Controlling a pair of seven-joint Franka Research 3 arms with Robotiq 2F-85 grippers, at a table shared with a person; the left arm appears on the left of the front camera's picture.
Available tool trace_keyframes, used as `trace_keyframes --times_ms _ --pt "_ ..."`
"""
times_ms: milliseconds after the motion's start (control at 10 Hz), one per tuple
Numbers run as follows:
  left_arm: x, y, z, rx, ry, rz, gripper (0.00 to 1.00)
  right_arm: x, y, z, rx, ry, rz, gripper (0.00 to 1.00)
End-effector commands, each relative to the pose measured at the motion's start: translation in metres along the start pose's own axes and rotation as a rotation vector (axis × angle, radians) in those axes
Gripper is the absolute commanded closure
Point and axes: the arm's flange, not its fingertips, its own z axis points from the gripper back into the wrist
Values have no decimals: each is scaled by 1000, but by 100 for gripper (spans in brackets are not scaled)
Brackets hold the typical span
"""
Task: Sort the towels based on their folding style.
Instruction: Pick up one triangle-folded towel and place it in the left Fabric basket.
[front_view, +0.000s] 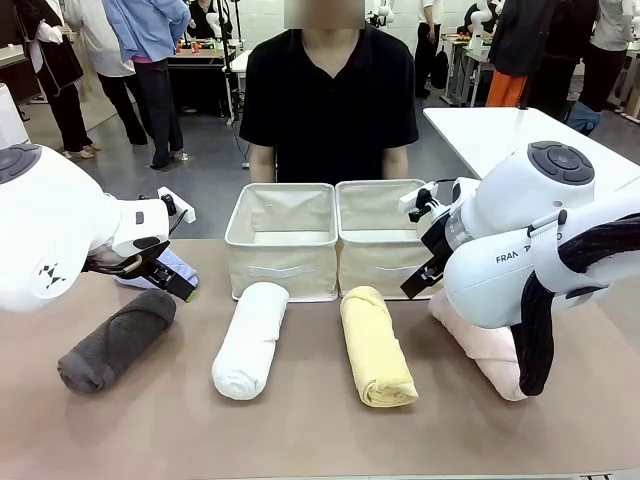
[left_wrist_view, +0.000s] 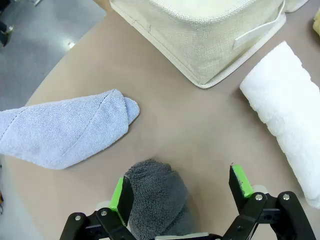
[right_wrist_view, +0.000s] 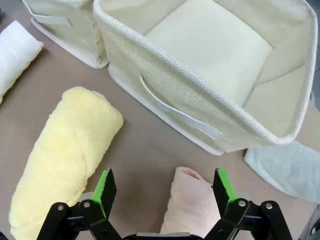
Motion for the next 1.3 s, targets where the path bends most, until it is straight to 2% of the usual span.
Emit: trace_keyframes --times_ms 0,700,800,900,1200 --pt "0 0 0 0 -1 -1 0 0 0 0 0 0 0 0" --pt "0 0 0 0 0 0 0 0 0 0 0 0 0 0" --pt "1 2 2 -18 47 5 0 3 -2 1 14 21 -23 0" --pt "6 1 15 -29 82 -5 0 10 0 11 24 40 -25 0" --pt "43 13 112 -39 62 -71 0 56 14 98 -1 78 31 0"
